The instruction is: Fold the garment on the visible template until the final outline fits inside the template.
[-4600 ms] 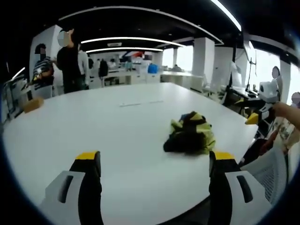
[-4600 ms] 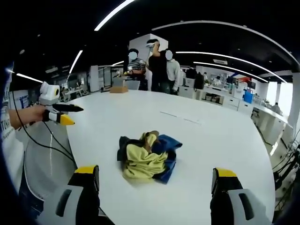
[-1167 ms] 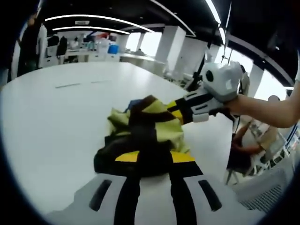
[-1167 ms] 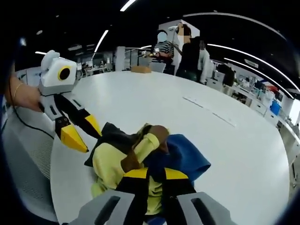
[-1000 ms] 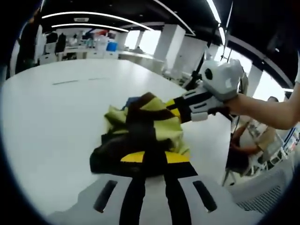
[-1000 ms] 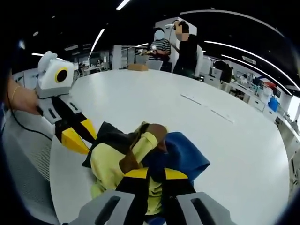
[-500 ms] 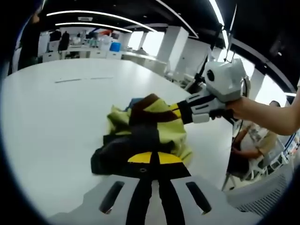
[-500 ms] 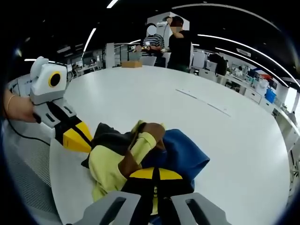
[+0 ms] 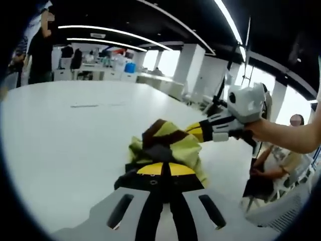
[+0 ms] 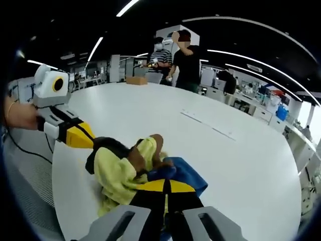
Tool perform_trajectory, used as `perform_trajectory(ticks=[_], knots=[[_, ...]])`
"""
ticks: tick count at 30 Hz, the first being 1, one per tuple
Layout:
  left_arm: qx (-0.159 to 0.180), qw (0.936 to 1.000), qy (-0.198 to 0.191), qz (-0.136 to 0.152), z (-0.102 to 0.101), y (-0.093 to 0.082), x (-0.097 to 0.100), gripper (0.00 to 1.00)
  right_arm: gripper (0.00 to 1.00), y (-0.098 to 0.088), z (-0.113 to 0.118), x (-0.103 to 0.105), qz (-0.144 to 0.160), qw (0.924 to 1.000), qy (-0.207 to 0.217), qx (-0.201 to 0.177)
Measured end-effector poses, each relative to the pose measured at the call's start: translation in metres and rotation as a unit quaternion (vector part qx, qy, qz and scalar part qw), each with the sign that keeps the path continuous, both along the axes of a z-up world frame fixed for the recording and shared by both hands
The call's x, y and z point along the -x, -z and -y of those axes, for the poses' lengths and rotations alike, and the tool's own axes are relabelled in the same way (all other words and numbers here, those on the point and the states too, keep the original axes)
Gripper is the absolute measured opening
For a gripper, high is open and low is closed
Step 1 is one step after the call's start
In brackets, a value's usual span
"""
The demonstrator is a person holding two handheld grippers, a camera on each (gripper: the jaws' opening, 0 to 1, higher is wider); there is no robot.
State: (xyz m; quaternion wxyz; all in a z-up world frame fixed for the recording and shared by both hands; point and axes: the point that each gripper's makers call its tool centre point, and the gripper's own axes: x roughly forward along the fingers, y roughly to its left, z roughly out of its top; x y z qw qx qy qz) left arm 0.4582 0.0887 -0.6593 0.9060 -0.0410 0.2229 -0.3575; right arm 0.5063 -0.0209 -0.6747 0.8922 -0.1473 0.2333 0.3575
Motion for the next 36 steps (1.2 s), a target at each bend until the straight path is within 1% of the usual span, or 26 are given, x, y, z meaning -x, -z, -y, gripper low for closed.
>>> perform_trajectory(ticks=[3, 7, 12, 17, 19, 25, 27, 31, 34, 36], knots=[[-0.006, 0.9999, -0.006, 0.01, -0.007, -0.006, -0.003, 0.0, 0.0, -0.01, 0.005, -0.005, 0.014, 0.9998, 0.013, -0.002], [-0.003, 0.9993, -0.019, 0.031, -0.018, -0.021, -0.012, 0.0, 0.0, -0.022, 0.011, -0.011, 0.028, 0.9992, 0.026, -0.011], [-0.008, 0.9985, -0.028, 0.046, -0.027, -0.035, -0.022, 0.0, 0.0, -0.037, 0.017, -0.02, 0.045, 0.998, 0.041, -0.018], [-0.006, 0.9975, -0.031, 0.063, -0.034, -0.047, -0.032, 0.0, 0.0, -0.049, 0.025, -0.032, 0.061, 0.9968, 0.05, -0.013], [-0.002, 0.9973, -0.034, 0.065, -0.037, -0.049, -0.039, 0.0, 0.0, -0.052, 0.029, -0.039, 0.067, 0.9962, 0.055, -0.008], [-0.023, 0.9956, -0.047, 0.078, -0.05, -0.053, -0.063, 0.0, 0.0, -0.065, 0.043, -0.058, 0.081, 0.9936, 0.077, -0.015], [-0.026, 0.9952, -0.047, 0.082, -0.051, -0.056, -0.068, 0.0, 0.0, -0.067, 0.046, -0.063, 0.085, 0.9928, 0.083, -0.016], [-0.049, 0.9928, -0.047, 0.098, -0.055, -0.062, -0.083, 0.0, 0.0, -0.073, 0.049, -0.073, 0.094, 0.9914, 0.09, -0.015], [-0.046, 0.9923, -0.053, 0.103, -0.059, -0.067, -0.096, 0.0, 0.0, -0.076, 0.052, -0.081, 0.098, 0.9901, 0.099, -0.018], [-0.05, 0.992, -0.058, 0.1, -0.061, -0.068, -0.106, 0.0, 0.0, -0.078, 0.054, -0.088, 0.101, 0.9889, 0.107, -0.019]])
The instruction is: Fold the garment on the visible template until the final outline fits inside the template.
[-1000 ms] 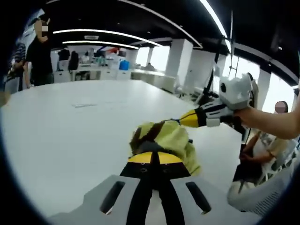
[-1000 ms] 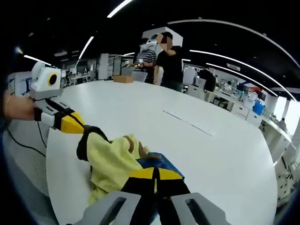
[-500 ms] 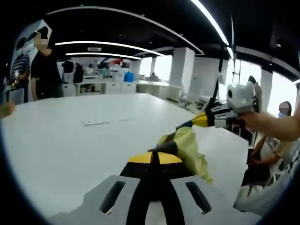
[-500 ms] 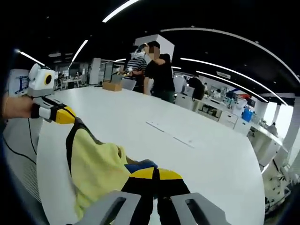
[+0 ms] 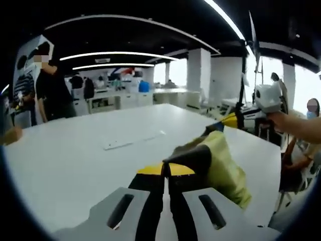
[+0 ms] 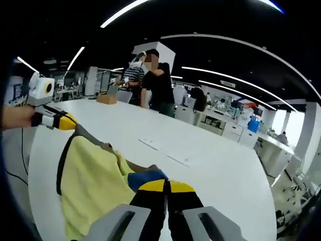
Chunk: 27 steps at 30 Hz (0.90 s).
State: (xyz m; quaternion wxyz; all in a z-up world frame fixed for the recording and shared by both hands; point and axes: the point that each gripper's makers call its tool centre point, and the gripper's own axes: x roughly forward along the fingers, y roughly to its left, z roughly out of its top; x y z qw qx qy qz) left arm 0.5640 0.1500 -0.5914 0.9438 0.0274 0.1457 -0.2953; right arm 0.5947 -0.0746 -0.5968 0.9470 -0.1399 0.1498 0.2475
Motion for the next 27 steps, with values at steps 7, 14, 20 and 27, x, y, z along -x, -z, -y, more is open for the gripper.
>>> perform_trajectory(ticks=[7, 14, 20, 27], knots=[[-0.012, 0.9999, -0.011, 0.004, -0.005, 0.002, -0.033, 0.0, 0.0, 0.005, 0.0, -0.024, -0.003, 0.9998, 0.019, -0.007], [-0.012, 0.9997, -0.022, 0.001, -0.005, 0.016, -0.07, 0.0, 0.0, 0.022, 0.01, -0.055, -0.012, 0.998, 0.06, -0.015], [-0.027, 0.9987, -0.042, -0.006, -0.005, 0.035, -0.1, 0.0, 0.0, 0.038, 0.016, -0.081, -0.02, 0.9961, 0.082, -0.024], [-0.075, 0.9959, -0.05, -0.005, -0.001, 0.053, -0.125, 0.0, 0.0, 0.055, 0.024, -0.11, -0.015, 0.9934, 0.112, -0.022]])
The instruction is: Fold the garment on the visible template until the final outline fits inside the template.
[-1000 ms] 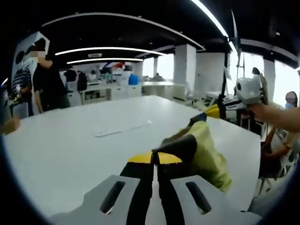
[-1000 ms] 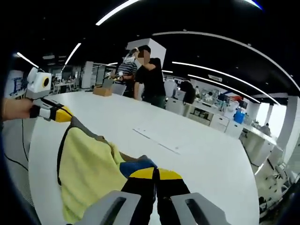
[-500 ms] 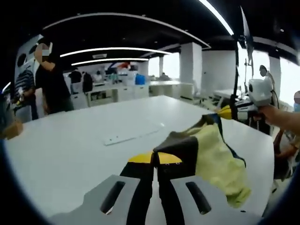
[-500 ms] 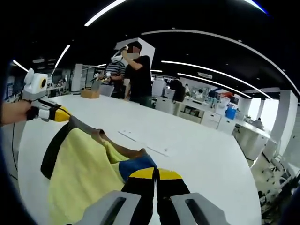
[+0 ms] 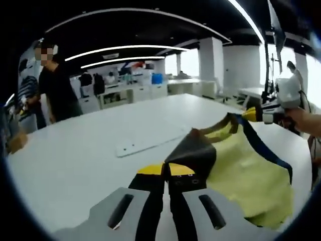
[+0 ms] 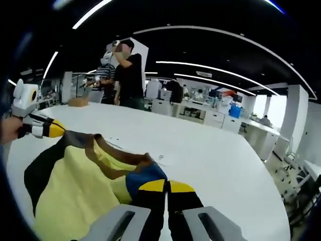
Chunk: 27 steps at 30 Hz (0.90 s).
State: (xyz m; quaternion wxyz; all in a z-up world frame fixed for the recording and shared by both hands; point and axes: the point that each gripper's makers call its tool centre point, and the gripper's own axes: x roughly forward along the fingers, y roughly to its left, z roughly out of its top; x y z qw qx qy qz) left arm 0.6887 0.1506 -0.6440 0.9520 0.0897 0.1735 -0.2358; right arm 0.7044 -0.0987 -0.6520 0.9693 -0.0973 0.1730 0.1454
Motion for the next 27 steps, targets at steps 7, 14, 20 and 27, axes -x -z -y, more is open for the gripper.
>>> perform_trajectory(ticks=[7, 14, 20, 27], knots=[[0.004, 0.9998, -0.016, -0.014, 0.004, 0.021, -0.021, 0.0, 0.0, 0.021, 0.007, -0.024, 0.005, 0.9992, 0.038, 0.01], [-0.015, 0.9989, -0.027, -0.035, 0.003, 0.05, -0.037, 0.0, 0.0, 0.05, 0.005, -0.038, -0.027, 0.9986, 0.043, 0.017], [-0.015, 0.997, -0.032, -0.069, 0.003, 0.073, -0.04, 0.0, 0.0, 0.074, 0.006, -0.042, -0.066, 0.9965, 0.046, 0.024], [-0.042, 0.9955, -0.026, -0.081, 0.003, 0.088, -0.041, 0.0, 0.0, 0.093, 0.007, -0.041, -0.108, 0.9925, 0.056, -0.002]])
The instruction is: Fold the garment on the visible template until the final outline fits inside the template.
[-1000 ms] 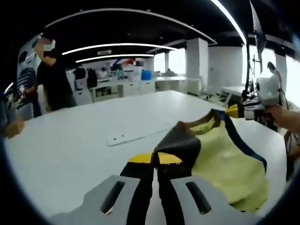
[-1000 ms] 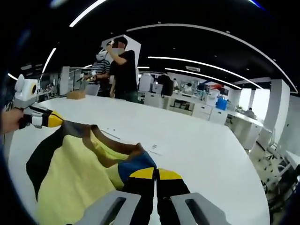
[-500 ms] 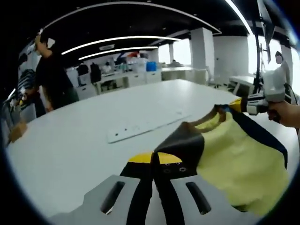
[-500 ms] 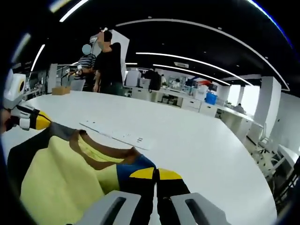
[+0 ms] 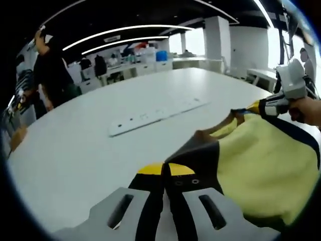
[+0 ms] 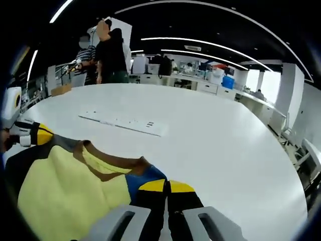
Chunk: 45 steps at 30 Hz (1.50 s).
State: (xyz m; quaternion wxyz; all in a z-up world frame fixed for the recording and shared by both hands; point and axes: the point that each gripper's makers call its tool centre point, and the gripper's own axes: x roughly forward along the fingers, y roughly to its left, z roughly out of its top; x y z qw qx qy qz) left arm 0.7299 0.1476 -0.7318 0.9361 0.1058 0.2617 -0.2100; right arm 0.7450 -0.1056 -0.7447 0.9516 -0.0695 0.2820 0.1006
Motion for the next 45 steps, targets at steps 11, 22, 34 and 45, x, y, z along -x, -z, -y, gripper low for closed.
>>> perform_trajectory(ticks=[11, 22, 34, 45], knots=[[-0.034, 0.9994, -0.004, 0.002, -0.01, -0.002, 0.002, 0.09, 0.04, -0.006, 0.005, 0.001, -0.015, 0.9987, 0.028, -0.039], [-0.005, 0.9997, 0.008, 0.021, -0.019, -0.036, 0.015, 0.39, 0.44, -0.024, -0.006, 0.026, -0.043, 0.9955, 0.016, -0.082], [0.034, 0.9977, 0.057, 0.017, -0.004, -0.059, 0.065, 0.43, 0.58, -0.049, -0.033, 0.083, -0.068, 0.9852, -0.053, -0.148], [0.038, 0.9971, 0.064, 0.014, -0.008, -0.067, 0.103, 0.4, 0.62, -0.057, -0.044, 0.135, -0.08, 0.9785, -0.103, -0.16]])
